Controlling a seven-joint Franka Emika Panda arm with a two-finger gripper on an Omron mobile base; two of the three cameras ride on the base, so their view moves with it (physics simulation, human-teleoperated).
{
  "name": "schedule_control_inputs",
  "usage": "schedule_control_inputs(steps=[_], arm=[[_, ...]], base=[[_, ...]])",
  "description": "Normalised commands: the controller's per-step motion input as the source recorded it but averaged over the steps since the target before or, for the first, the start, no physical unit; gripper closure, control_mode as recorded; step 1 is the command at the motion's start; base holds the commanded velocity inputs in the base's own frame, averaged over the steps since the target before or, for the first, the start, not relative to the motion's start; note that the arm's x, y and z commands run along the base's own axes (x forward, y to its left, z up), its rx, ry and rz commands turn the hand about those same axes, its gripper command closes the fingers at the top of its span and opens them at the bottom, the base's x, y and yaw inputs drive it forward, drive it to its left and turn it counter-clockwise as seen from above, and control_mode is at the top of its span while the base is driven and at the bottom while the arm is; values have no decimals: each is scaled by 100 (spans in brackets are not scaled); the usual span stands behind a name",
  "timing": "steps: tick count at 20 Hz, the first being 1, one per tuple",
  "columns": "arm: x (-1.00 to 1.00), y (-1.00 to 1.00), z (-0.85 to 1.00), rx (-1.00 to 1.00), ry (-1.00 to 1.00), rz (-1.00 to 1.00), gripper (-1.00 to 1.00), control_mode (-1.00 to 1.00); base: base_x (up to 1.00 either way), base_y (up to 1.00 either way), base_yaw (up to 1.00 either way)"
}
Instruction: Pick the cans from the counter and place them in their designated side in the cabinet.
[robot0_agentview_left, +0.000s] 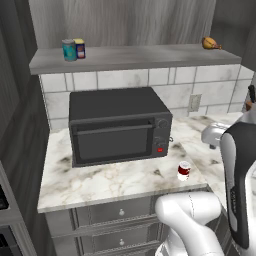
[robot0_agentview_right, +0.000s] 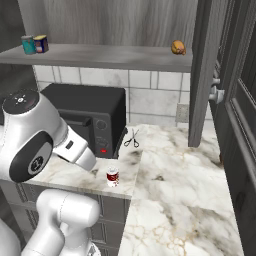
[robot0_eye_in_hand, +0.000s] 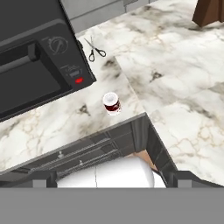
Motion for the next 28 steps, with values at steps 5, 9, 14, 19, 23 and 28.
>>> schedule_control_inputs(steps=[5, 9, 14, 19, 23, 28], arm=[[13, 0, -4, 2, 2, 0, -100, -100], [10, 0, -11, 0, 0, 0, -100, -100], [11, 0, -15, 0, 0, 0, -100, -100], [12, 0, -15, 0, 0, 0, -100, -100], [12, 0, -13, 0, 0, 0, -100, -100], [15, 0, -15, 0, 0, 0, -100, -100]], base=[[0, 0, 0], [0, 0, 0], [0, 0, 0], [0, 0, 0], [0, 0, 0], [0, 0, 0]])
